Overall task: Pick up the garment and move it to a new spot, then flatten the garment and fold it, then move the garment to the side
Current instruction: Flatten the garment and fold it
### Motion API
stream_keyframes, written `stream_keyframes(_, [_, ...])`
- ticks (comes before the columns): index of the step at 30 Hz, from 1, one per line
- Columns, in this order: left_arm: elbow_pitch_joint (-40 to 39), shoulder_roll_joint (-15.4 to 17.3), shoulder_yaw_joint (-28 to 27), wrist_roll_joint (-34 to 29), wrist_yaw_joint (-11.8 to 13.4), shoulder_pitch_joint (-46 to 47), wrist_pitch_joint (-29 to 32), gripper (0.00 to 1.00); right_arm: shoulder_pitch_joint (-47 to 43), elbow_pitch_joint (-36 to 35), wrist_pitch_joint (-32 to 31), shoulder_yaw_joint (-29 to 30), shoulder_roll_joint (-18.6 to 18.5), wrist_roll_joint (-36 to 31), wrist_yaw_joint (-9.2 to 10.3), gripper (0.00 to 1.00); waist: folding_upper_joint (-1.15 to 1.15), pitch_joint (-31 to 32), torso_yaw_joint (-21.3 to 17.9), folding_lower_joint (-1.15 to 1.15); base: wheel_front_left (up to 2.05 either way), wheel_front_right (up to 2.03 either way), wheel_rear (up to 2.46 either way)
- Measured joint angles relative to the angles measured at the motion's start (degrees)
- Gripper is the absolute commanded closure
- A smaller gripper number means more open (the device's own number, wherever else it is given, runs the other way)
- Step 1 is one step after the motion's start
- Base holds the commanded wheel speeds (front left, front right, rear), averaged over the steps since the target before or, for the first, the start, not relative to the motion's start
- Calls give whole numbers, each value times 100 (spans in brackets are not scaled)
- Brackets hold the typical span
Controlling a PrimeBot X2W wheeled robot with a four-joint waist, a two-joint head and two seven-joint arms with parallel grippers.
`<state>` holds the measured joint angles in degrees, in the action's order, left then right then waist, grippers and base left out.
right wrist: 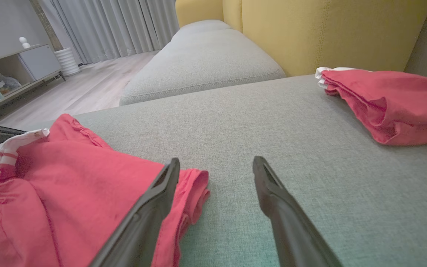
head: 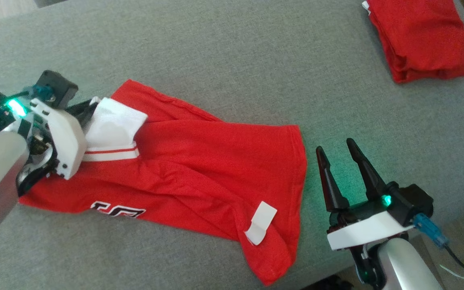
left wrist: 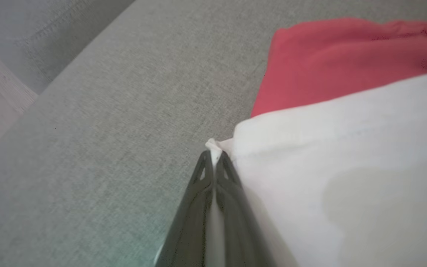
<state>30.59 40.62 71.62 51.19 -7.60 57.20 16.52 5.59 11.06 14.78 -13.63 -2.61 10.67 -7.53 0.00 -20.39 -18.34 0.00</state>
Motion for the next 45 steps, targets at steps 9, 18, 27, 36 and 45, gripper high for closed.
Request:
stream_keyframes(9, [432, -250, -45, -665, 112, 395, -1511, 100, -34, 499, 0, 259, 0, -218, 0, 0, 0, 312, 346, 0, 0, 0, 0])
stream_keyframes(18, [383, -543, -86, -792, 207, 413, -2137, 100, 69, 1859, -1, 188, -20, 38, 0, 0, 0, 725, 1003, -1, 0, 0, 0])
stream_keyframes(27, [104, -727, -107, -823, 309, 415, -2425, 100, 1276, 2573, -16, 130, -532, 637, 0, 100, 0, 885, 1709, -1, 0, 0, 0])
stream_keyframes(36, [10, -855, -146, -892, 355, 556, -2705, 100, 3380, 3428, -15, 1034, -1121, -78, 0, 0, 0, 647, 2086, 1, 0, 0, 0])
stream_keyframes(45, [73, -1020, -145, -989, 412, 543, -2931, 100, 2665, 3281, -15, 1051, -995, -370, 0, 0, 0, 722, 1995, 0, 0, 0, 0])
